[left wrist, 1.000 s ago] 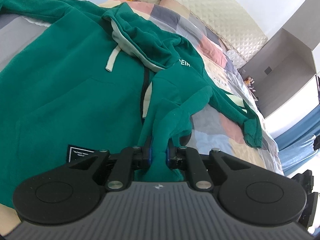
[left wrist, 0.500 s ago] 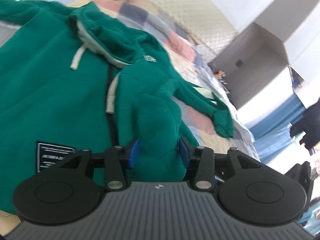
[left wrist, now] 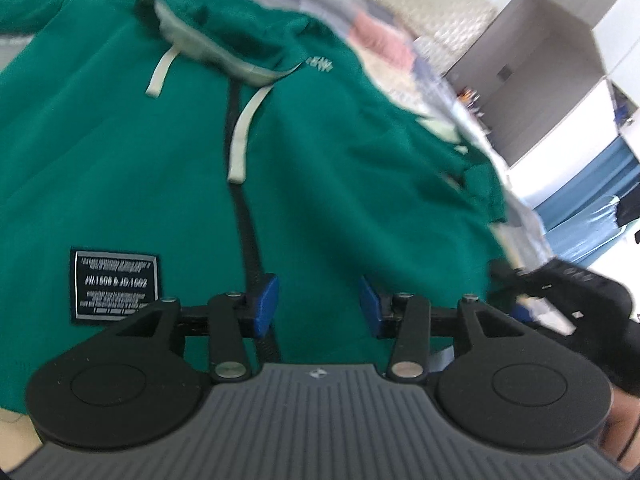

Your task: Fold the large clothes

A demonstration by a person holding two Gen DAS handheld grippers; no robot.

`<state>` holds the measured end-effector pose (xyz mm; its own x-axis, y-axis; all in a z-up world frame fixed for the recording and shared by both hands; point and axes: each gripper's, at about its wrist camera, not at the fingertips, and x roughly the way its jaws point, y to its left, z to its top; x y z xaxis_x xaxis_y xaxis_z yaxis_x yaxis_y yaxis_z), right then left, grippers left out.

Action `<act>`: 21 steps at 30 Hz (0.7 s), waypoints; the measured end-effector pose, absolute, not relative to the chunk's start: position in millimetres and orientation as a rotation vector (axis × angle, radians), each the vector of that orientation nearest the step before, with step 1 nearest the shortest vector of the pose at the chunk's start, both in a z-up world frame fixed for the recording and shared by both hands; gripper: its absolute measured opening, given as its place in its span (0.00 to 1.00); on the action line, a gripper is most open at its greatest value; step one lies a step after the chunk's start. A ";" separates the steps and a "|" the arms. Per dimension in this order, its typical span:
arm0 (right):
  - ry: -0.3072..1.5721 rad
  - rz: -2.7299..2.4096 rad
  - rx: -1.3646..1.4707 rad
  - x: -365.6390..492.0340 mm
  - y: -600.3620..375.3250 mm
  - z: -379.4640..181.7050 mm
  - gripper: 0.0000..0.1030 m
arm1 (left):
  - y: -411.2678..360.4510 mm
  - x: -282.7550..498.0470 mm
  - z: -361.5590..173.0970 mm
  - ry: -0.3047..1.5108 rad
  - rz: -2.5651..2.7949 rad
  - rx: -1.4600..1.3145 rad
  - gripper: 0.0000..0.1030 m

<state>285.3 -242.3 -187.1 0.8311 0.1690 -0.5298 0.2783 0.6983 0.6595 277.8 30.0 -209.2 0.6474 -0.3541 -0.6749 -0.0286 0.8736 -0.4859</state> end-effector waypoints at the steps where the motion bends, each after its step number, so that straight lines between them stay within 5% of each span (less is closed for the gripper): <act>1: 0.587 -0.086 0.814 284.3 -246.0 -186.3 0.32 | 30.4 279.7 -212.8 0.870 -0.190 -0.489 0.49; 16: 0.583 -0.222 0.845 281.9 -272.1 -184.4 0.36 | 30.9 282.1 -222.1 0.921 -0.153 -0.457 0.49; 18: 0.595 -0.233 0.823 282.2 -270.5 -183.2 0.40 | 29.7 281.6 -221.1 0.920 -0.151 -0.456 0.49; 21: 0.574 -0.246 0.778 280.8 -267.0 -178.6 0.64 | 29.3 281.4 -220.5 0.917 -0.148 -0.458 0.49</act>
<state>280.8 -267.0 -178.6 0.8208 -0.0023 -0.5712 0.4126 0.6940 0.5901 281.4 29.3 -220.5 0.6061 -0.3147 -0.7305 -0.0686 0.8943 -0.4422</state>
